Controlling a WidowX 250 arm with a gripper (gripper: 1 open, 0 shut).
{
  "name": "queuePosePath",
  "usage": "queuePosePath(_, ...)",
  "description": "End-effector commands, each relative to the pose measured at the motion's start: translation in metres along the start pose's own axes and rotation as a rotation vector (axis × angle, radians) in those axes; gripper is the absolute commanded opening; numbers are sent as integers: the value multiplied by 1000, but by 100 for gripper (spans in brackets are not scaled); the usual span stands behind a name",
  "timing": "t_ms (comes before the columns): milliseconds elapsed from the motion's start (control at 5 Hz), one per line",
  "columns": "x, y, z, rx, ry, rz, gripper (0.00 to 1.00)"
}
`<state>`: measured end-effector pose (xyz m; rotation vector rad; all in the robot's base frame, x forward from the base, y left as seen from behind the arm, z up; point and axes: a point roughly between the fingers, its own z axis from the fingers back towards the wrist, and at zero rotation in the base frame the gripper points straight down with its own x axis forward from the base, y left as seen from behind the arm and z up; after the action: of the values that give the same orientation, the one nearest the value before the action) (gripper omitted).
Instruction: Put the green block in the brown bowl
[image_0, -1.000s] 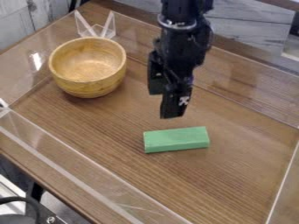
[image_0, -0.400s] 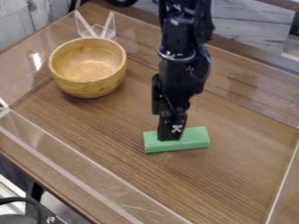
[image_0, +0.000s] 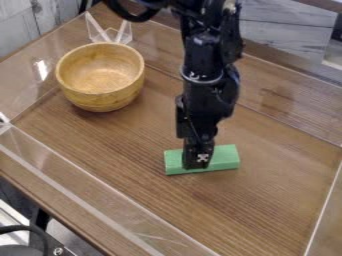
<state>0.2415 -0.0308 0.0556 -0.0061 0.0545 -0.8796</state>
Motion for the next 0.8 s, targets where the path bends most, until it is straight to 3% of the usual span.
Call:
queuePosePath(0, 5, -1, -3, 16, -23, -7, 100)
queuePosePath(600, 7, 0, -29, 2, -29, -18, 100)
